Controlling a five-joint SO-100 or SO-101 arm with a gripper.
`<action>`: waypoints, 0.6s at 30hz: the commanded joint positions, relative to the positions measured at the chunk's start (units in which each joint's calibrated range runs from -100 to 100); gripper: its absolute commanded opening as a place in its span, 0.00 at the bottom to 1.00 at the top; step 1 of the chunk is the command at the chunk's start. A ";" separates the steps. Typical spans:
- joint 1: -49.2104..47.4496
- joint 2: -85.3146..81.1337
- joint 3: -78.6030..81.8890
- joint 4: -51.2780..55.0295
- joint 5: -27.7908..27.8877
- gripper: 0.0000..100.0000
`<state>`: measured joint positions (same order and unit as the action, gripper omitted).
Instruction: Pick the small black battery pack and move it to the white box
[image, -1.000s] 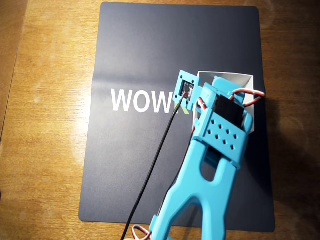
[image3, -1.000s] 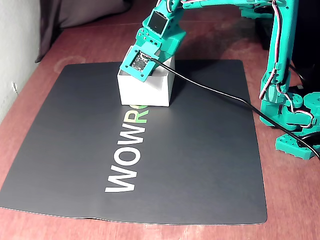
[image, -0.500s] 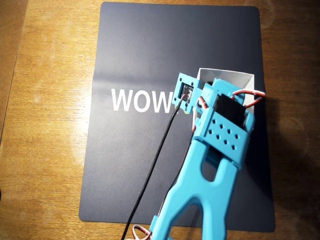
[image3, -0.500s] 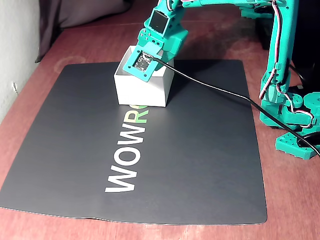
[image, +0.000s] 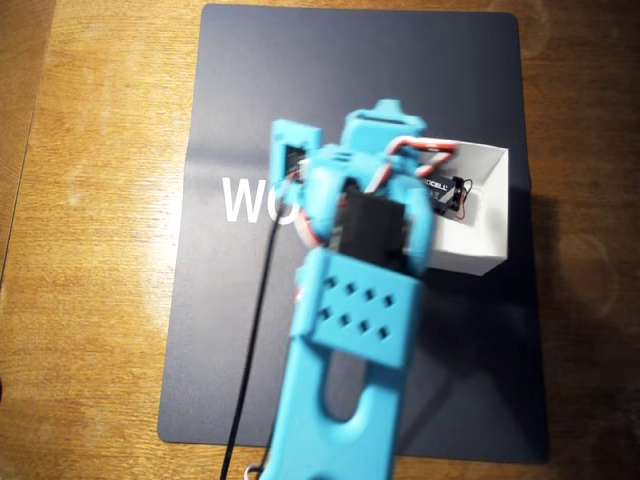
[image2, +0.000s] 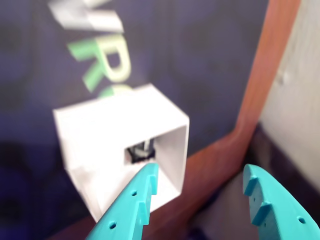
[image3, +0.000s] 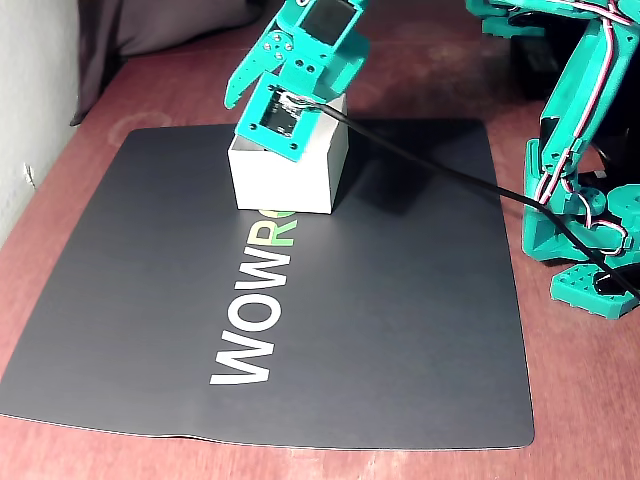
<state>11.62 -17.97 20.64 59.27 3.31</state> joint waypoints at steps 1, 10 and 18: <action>-9.92 -5.58 -1.72 4.89 -0.35 0.20; -22.00 -15.22 8.80 5.76 -3.07 0.20; -20.94 -32.14 29.48 3.66 -2.85 0.20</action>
<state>-10.14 -43.39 44.91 64.85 0.53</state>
